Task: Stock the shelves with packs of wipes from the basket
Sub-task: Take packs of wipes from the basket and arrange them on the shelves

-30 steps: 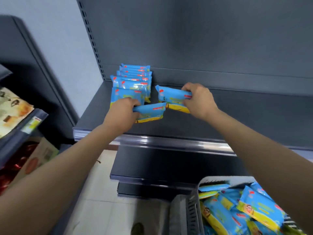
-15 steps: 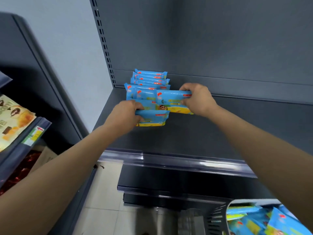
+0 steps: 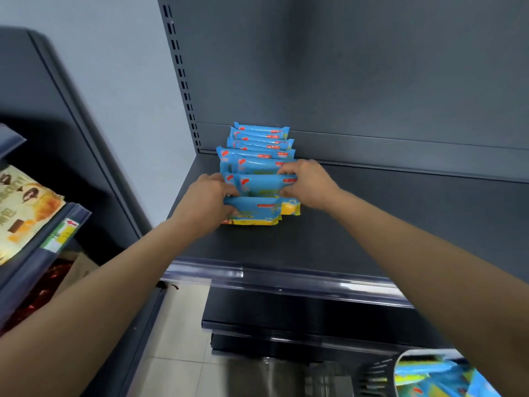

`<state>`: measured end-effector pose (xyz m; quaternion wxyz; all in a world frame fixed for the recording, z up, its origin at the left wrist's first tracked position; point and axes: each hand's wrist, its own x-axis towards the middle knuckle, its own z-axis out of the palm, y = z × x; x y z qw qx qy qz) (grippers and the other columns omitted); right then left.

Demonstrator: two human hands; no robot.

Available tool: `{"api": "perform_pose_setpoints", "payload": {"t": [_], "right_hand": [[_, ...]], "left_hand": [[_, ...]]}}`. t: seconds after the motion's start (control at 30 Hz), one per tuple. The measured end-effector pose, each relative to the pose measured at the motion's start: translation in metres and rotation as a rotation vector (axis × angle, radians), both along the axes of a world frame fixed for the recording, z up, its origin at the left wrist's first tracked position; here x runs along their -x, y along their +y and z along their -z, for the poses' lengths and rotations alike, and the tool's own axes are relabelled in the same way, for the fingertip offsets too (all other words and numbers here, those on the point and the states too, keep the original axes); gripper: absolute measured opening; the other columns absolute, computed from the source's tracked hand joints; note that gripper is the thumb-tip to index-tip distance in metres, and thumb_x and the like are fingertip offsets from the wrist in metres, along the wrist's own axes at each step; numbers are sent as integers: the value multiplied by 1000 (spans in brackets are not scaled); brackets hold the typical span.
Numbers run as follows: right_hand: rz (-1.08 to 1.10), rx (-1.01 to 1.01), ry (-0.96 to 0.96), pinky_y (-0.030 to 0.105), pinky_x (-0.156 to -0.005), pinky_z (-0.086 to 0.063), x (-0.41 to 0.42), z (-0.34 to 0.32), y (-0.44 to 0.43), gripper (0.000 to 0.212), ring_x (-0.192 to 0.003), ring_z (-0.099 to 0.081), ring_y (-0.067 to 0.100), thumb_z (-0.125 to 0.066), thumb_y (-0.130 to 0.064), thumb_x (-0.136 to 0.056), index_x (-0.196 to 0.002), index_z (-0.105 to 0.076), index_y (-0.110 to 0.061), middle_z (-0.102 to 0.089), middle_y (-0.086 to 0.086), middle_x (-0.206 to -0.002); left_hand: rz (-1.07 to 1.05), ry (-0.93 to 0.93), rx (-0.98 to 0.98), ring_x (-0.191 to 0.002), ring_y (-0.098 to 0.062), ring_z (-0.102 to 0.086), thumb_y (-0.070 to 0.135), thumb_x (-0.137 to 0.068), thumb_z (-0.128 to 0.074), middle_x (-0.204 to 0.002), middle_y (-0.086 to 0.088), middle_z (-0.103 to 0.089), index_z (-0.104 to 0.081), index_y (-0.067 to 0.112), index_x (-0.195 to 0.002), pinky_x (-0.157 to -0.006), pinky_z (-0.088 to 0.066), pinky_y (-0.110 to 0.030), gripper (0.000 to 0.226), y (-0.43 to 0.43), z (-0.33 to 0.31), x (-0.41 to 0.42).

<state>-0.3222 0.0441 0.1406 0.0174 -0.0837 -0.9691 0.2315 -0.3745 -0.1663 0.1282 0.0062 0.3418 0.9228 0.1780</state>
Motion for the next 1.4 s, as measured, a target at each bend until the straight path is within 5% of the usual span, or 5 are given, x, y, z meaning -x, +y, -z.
{"api": "perform_pose_setpoints", "payload": {"t": [0.37, 0.57, 0.77, 1.13, 1.4], "right_hand": [[-137, -89, 73, 38, -87, -48, 17, 9, -13, 16, -101, -53, 25, -67, -15, -83, -96, -61, -11, -55, 7, -106], [-242, -171, -34, 28, -66, -34, 18, 6, -5, 23, -79, -44, 18, -66, -16, -83, -78, -43, -20, -46, -5, -84], [-152, -170, 38, 40, -82, -50, 26, 6, -4, 12, -102, -55, 29, -63, -14, -82, -91, -57, -17, -55, 6, -104], [-91, -24, 60, 19, -86, -36, 15, 6, 10, 35, -111, -50, 19, -54, 3, -82, -114, -57, -10, -54, 4, -118], [54, -89, 116, 35, -96, -46, -4, 5, 13, 42, -118, -48, 21, -51, -10, -90, -131, -48, -15, -48, 6, -130]], "left_hand": [[-14, 109, -6, -99, -22, -42, 22, -76, -72, -106, -5, -53, -62, 15, -108, -80, -40, -33, 34, -6, 5, 7], [23, 93, -9, -89, -11, -33, 20, -71, -75, -91, 8, -40, -55, 16, -92, -71, -36, -28, 29, -5, 5, 11], [6, 84, -18, -87, -11, -35, 20, -73, -75, -87, 6, -42, -56, 14, -92, -70, -32, -25, 28, -9, 4, 20], [-20, 114, -15, -109, -27, -41, 21, -76, -72, -111, -11, -53, -57, 6, -107, -92, -39, -37, 38, 19, 5, 41], [23, 189, 120, -112, -25, -37, 33, -77, -71, -123, -9, -46, -45, 10, -124, -94, -38, -36, 58, 27, 13, 32]]}}
